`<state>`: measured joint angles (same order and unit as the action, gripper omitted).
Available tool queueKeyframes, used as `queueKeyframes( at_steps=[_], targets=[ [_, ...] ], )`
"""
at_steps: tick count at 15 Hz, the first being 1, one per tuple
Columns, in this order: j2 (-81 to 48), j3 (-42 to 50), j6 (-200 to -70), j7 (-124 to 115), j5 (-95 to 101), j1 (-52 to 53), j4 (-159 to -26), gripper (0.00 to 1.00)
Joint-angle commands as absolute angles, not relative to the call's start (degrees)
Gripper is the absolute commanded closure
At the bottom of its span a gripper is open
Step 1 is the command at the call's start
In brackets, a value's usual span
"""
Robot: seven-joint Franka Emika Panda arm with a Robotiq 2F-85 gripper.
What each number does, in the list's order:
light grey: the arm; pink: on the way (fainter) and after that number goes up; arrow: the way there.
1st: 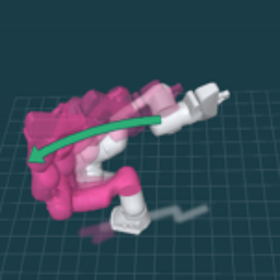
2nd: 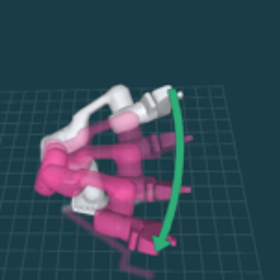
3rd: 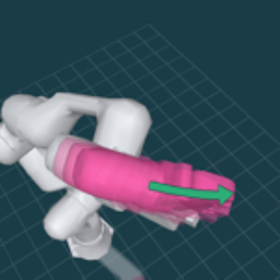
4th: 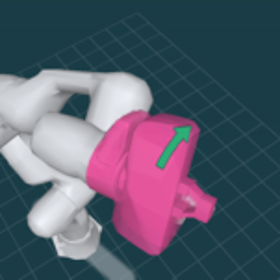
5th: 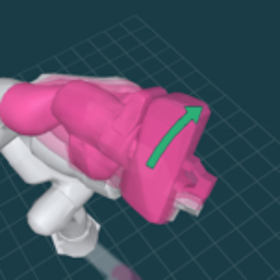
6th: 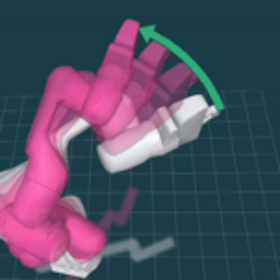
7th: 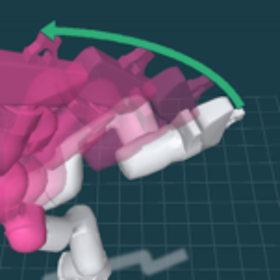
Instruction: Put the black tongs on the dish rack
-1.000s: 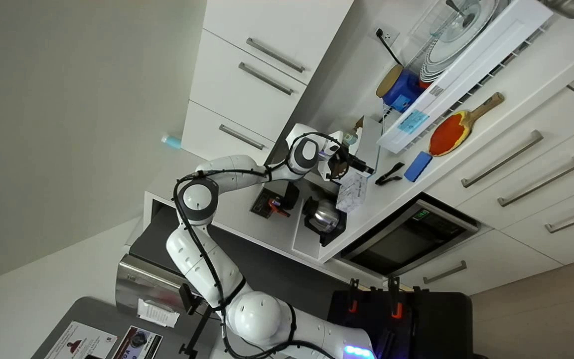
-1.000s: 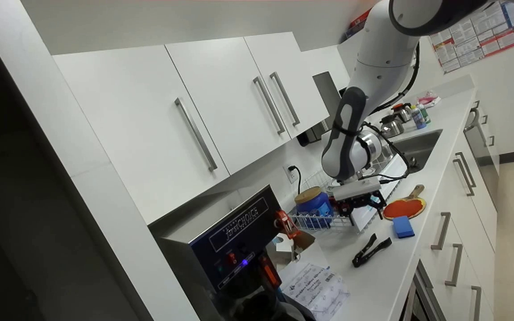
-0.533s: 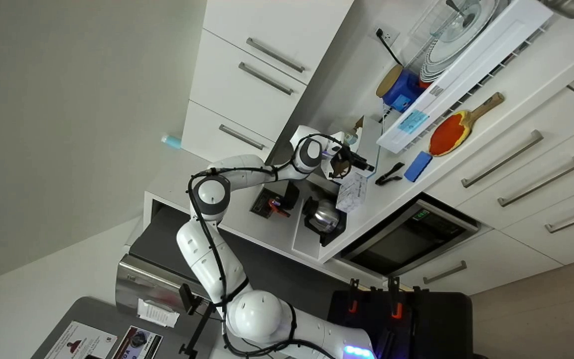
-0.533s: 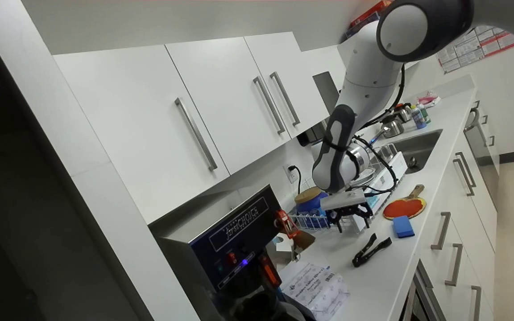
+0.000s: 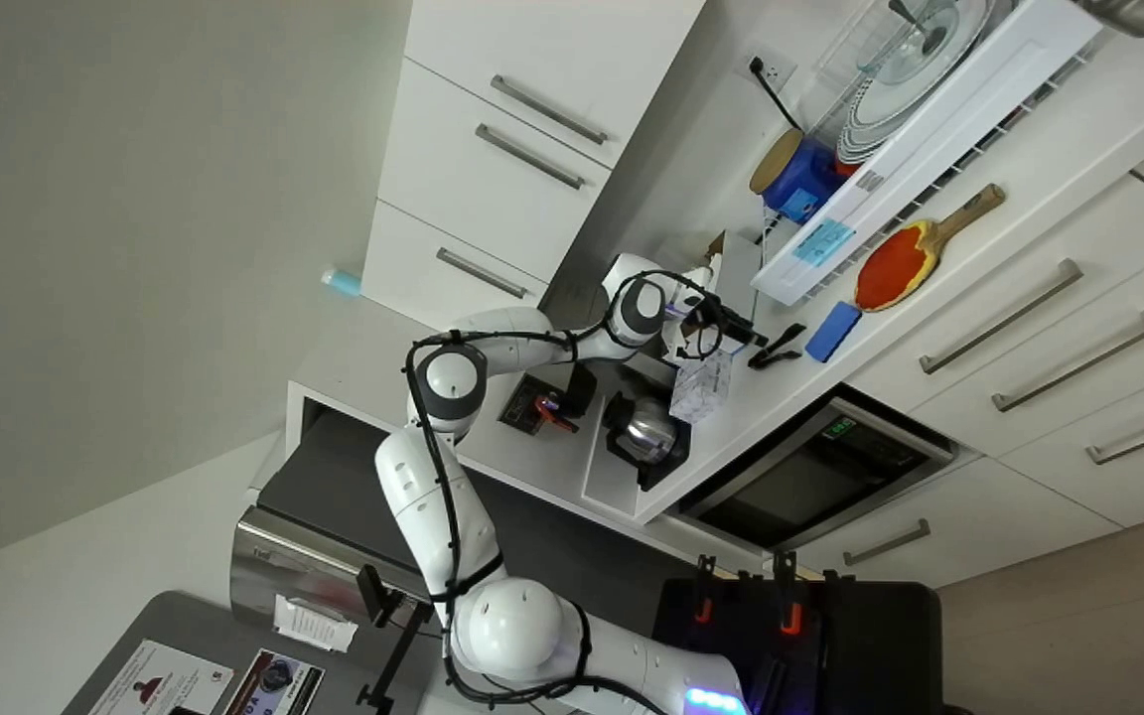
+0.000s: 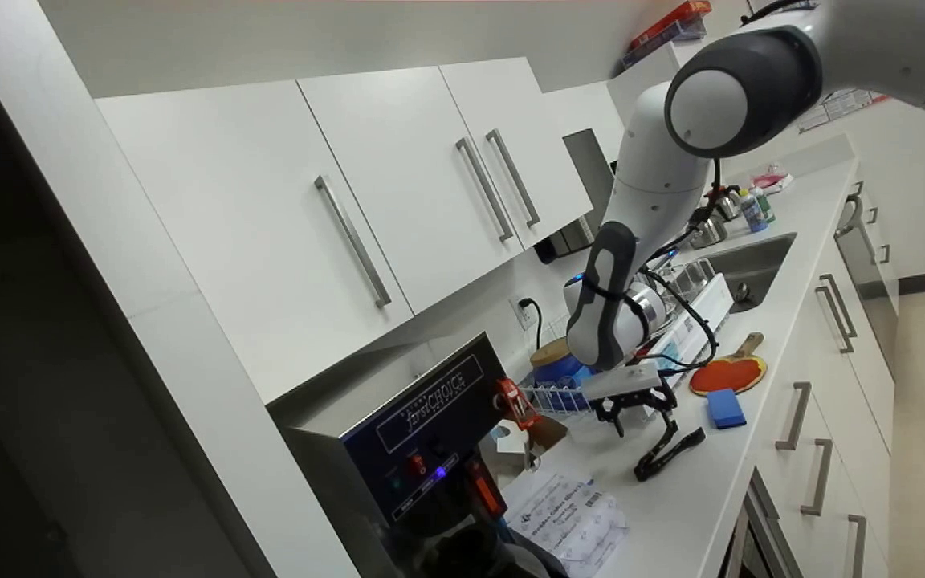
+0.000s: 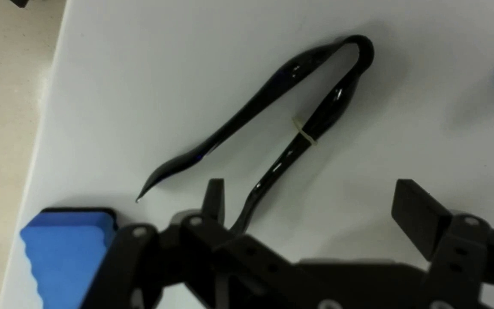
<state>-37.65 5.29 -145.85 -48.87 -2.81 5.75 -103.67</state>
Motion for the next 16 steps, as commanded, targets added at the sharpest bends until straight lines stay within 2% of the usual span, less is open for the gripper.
queueKeyframes(
  at_steps=[1,7,8,10,16],
  targets=[
    [-40.6,6.48,-146.68,-50.63,-3.66,7.34,-101.16,0.0],
    [-44.12,6.88,-149.75,-50.5,-4.4,7.84,-99.25,0.0],
    [-44.6,7.04,-150.13,-50.65,-4.53,7.99,-99.04,0.25],
    [-45.38,7.18,-150.98,-50.5,-4.68,8.15,-98.61,0.34],
    [-44.73,7.82,-150.37,-51.06,-4.56,9.13,-98.58,0.81]
  ],
)
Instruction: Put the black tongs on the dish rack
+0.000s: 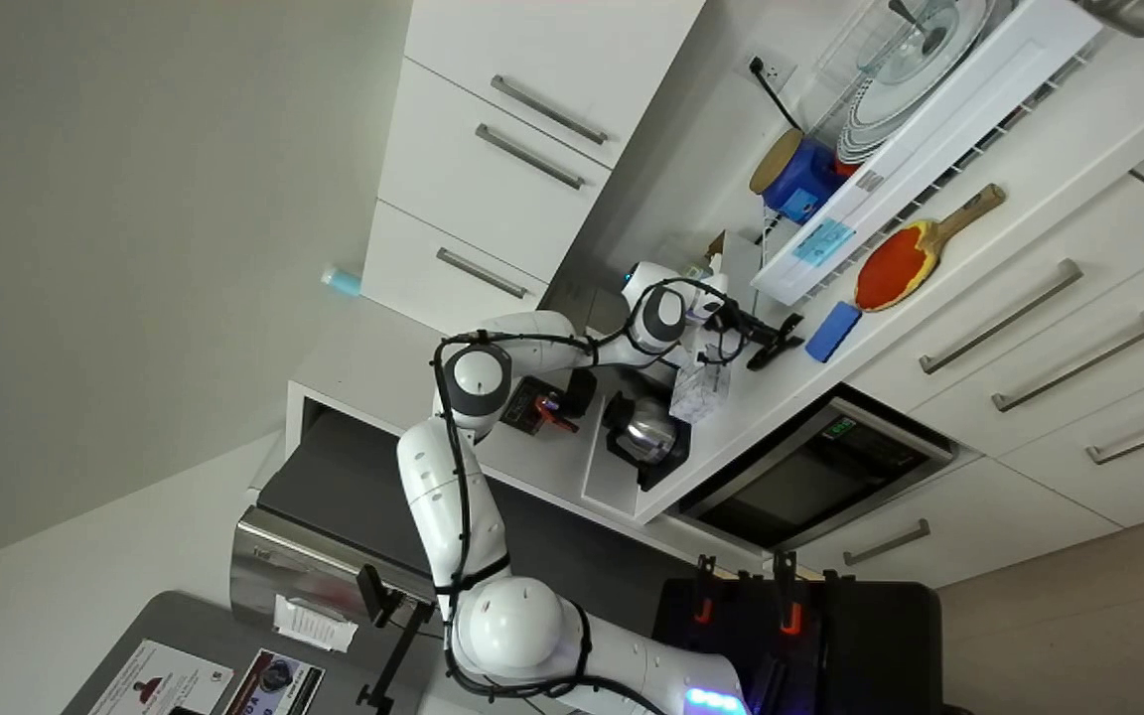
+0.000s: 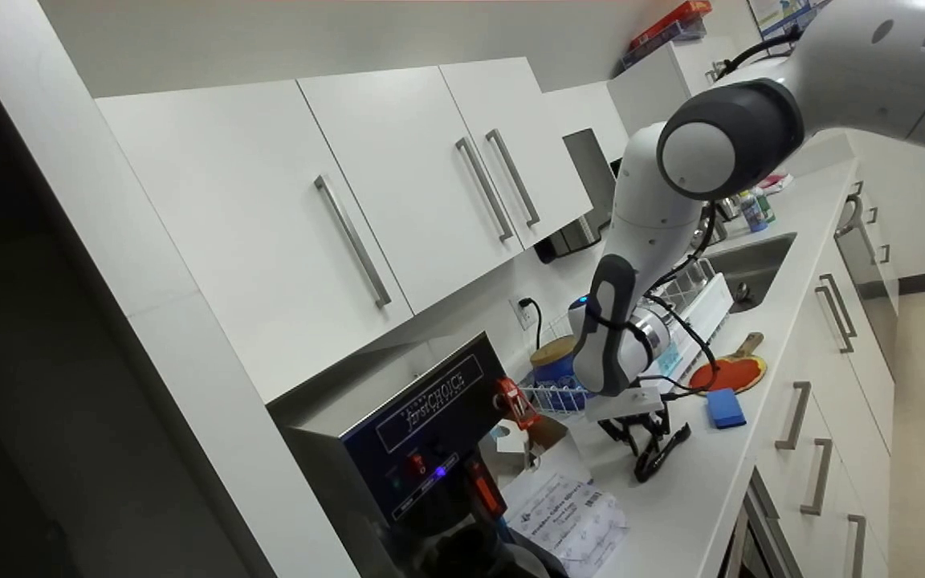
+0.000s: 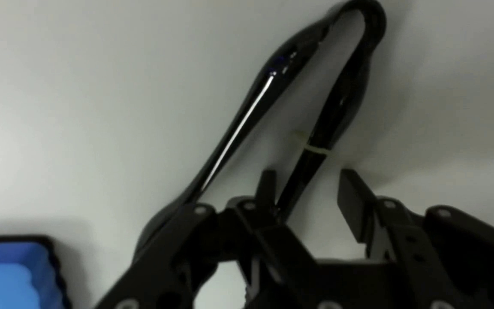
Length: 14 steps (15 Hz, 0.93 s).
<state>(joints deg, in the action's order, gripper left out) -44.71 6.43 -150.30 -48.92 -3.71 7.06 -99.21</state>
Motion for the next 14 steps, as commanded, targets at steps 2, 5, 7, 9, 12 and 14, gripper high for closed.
queueKeyframes(
  at_steps=[2,5,7,9,12,14],
  targets=[
    [-43.36,8.75,-149.13,-51.99,-4.01,10.43,-99.32,0.96],
    [-40.64,10.34,-146.96,-54.8,-2.63,12.94,-100.54,1.0],
    [-37.68,11.75,-145.6,-56.68,-1.22,14.73,-101.65,0.98],
    [-34.4,13.63,-144.31,-59.01,1.14,16.45,-102.22,0.98],
    [-29.97,15.67,-143.01,-61.78,5.97,16.83,-101.81,0.98],
    [-27.87,15.27,-143.32,-60.91,7.95,14.97,-100.77,0.98]
  ],
)
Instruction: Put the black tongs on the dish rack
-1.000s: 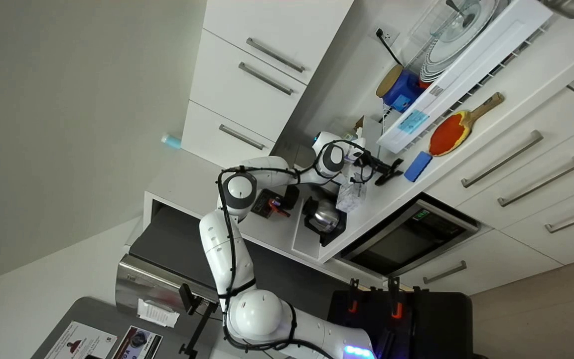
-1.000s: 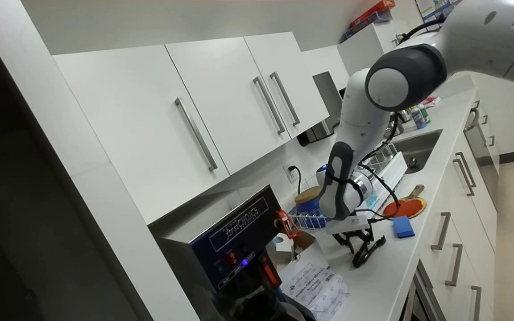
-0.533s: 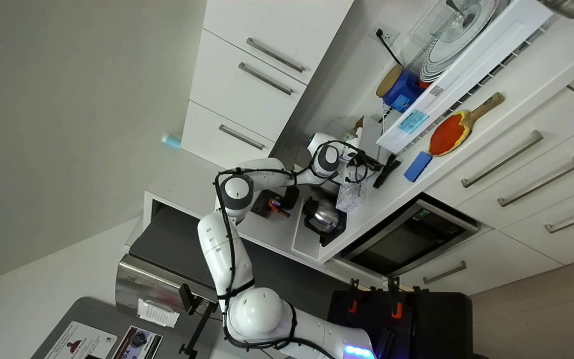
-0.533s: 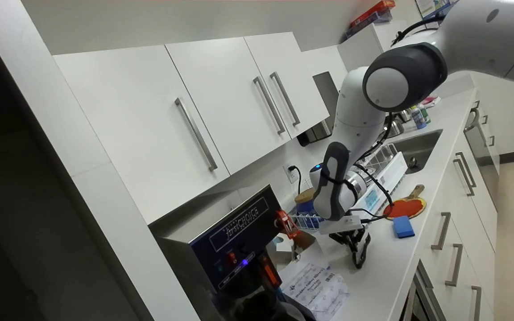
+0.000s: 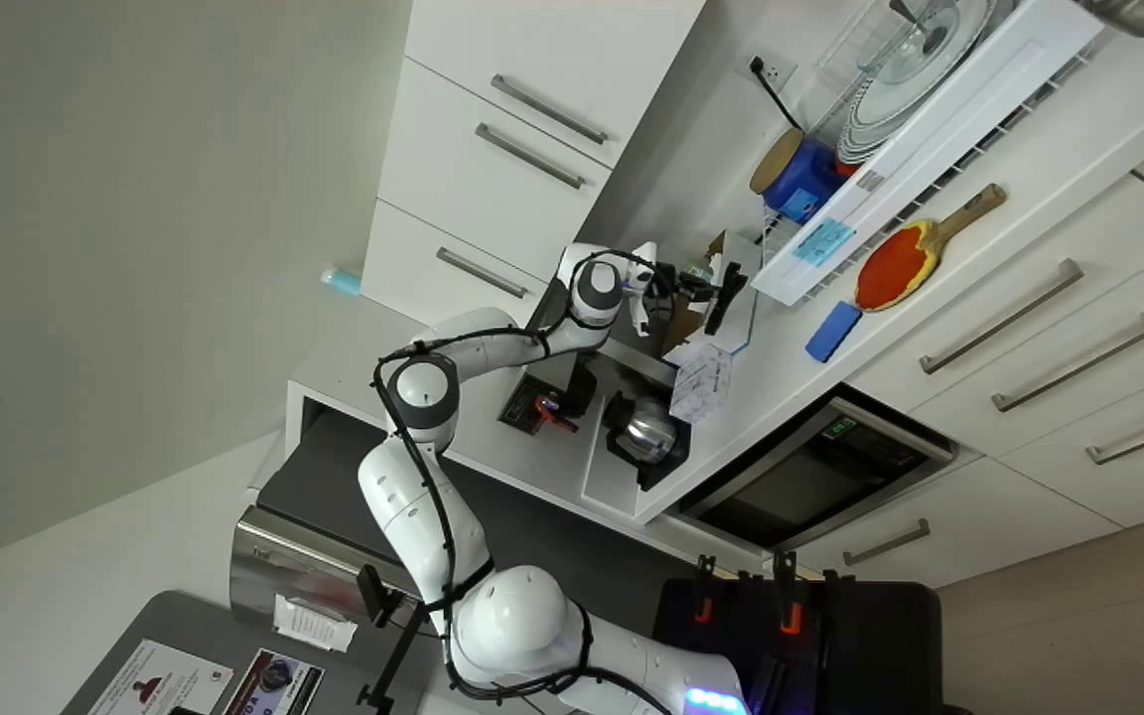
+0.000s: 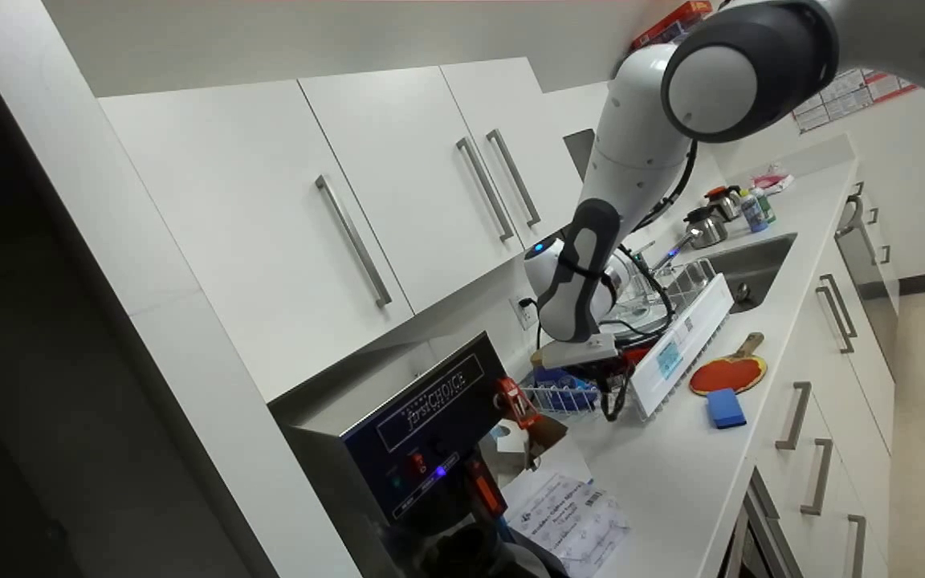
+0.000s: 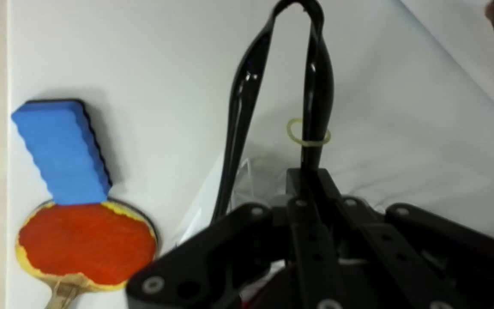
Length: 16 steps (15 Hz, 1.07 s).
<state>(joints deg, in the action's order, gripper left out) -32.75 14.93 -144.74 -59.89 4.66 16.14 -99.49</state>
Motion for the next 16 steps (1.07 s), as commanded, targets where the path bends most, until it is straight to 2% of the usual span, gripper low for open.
queueKeyframes(
  at_steps=[1,8,16],
  targets=[
    [-27.26,15.08,-143.49,-60.24,8.56,13.9,-100.02,0.98],
    [-30.95,13.59,-146.02,-55.19,7.85,4.81,-91.87,0.98],
    [-40.96,11.41,-158.06,-54.03,0.35,-0.3,-83.73,0.98]
  ],
)
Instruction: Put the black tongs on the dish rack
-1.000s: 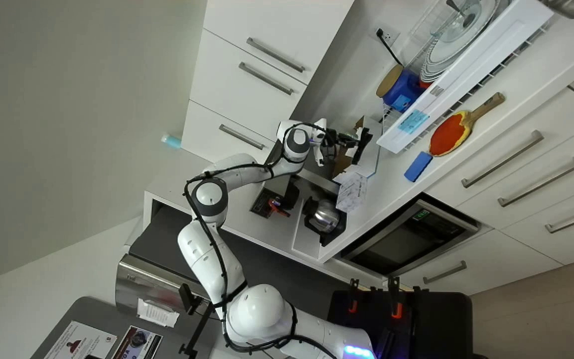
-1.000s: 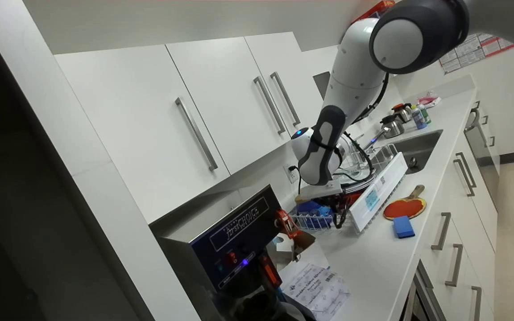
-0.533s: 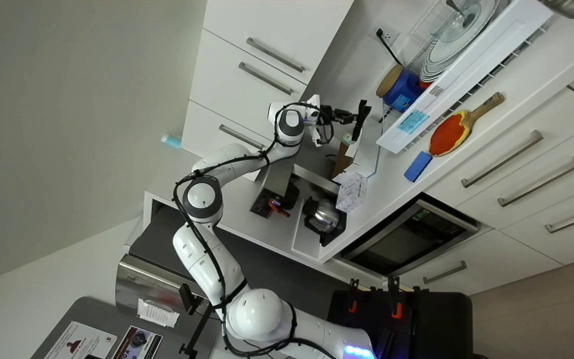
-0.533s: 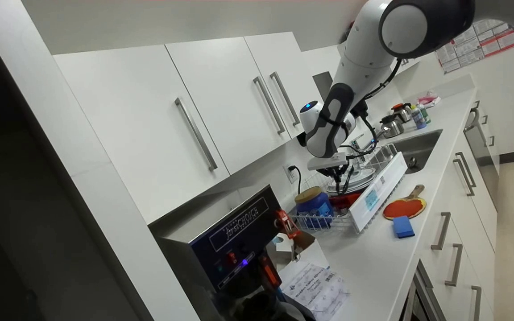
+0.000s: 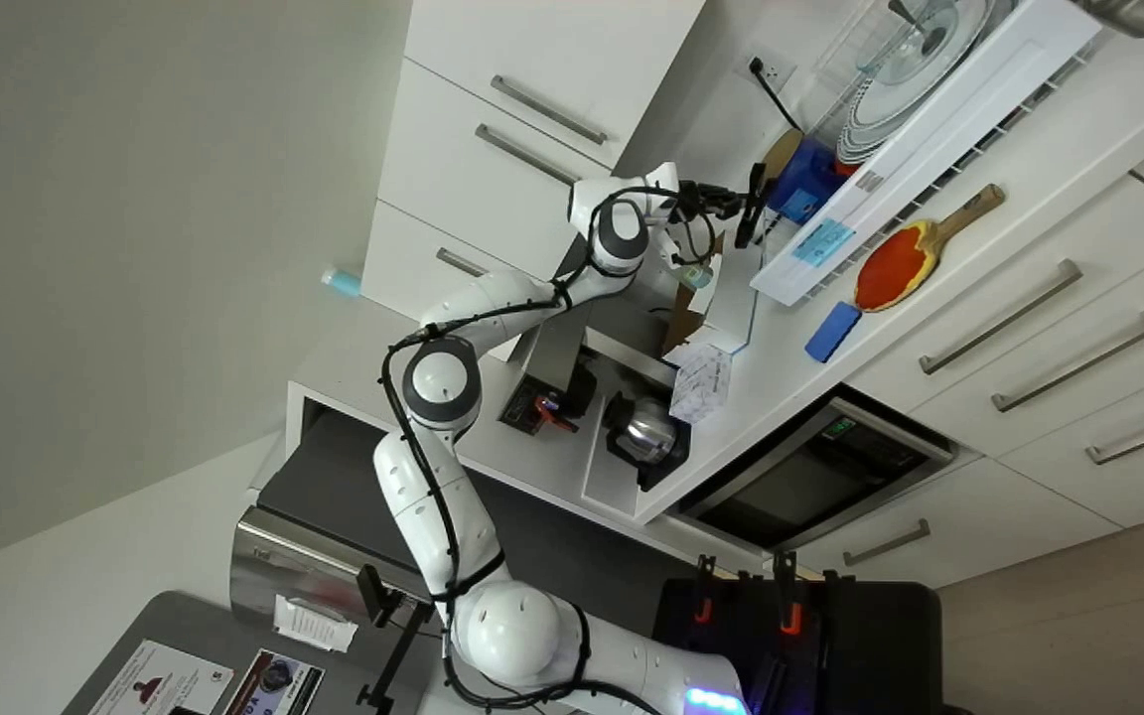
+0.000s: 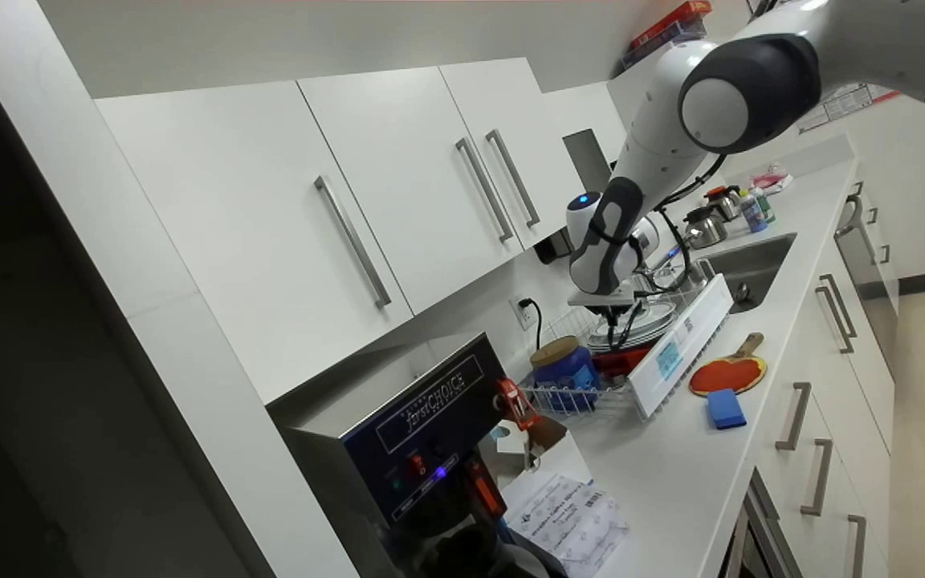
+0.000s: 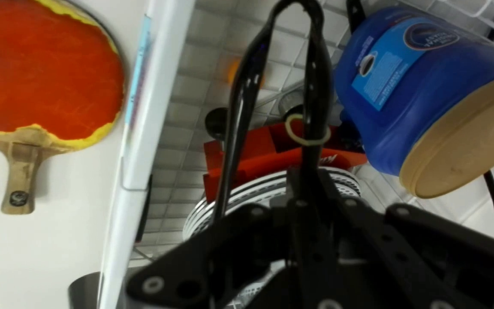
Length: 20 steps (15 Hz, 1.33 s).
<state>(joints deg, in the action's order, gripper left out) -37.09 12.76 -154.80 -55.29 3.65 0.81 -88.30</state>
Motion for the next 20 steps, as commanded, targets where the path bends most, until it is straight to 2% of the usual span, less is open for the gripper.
queueKeyframes(
  at_steps=[1,4,5,6,7,14,16,18,20],
  targets=[
    [-42.02,11.4,-159.23,-54.14,-0.5,-0.28,-82.81,0.98],
    [-44.66,11.06,-160.52,-53.61,-3.02,-0.43,-79.94,0.98],
    [-45.23,10.92,-159.97,-53.35,-3.59,-0.46,-79.08,0.67],
    [-45.84,10.83,-159.79,-53.28,-4.06,-0.49,-78.22,0.66],
    [-46.28,10.67,-159.56,-53.17,-4.41,-0.54,-77.52,0.61],
    [-46.92,9.33,-158.77,-51.72,-5.67,-0.63,-75.51,0.06],
    [-46.68,9.15,-158.93,-51.12,-5.83,-0.5,-75.54,0.0],
    [-46.68,10.61,-159.61,-52.15,-5.43,0.51,-76.67,0.03],
    [-46.67,10.48,-159.61,-52.07,-5.48,0.52,-76.51,0.0]
  ],
)
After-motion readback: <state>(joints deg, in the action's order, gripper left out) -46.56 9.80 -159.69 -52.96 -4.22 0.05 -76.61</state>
